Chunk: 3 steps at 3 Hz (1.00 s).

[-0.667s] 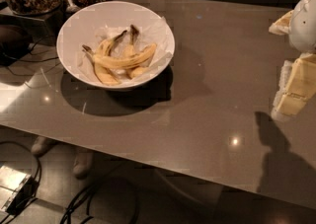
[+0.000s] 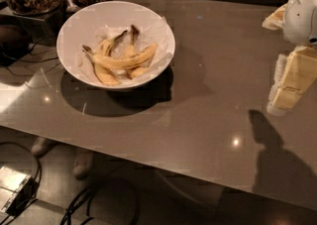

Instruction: Pick banana from white bowl

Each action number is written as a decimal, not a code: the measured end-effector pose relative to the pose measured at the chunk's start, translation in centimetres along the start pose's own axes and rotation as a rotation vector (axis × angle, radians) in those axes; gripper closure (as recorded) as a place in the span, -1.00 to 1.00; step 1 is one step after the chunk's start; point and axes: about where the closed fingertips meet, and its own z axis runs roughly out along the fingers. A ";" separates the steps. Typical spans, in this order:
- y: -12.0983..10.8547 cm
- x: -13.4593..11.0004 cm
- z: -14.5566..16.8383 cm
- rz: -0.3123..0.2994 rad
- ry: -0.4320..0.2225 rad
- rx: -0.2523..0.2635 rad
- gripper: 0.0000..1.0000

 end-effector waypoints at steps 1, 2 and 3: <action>-1.0 -1.7 0.2 -0.049 0.001 -0.026 -1.00; -1.9 -4.2 0.6 -0.126 -0.019 -0.038 -1.00; -2.2 -4.6 0.4 -0.129 -0.028 -0.022 -1.00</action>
Offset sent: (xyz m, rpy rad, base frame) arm 0.0389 0.0602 0.0070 -0.0215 0.0489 0.2433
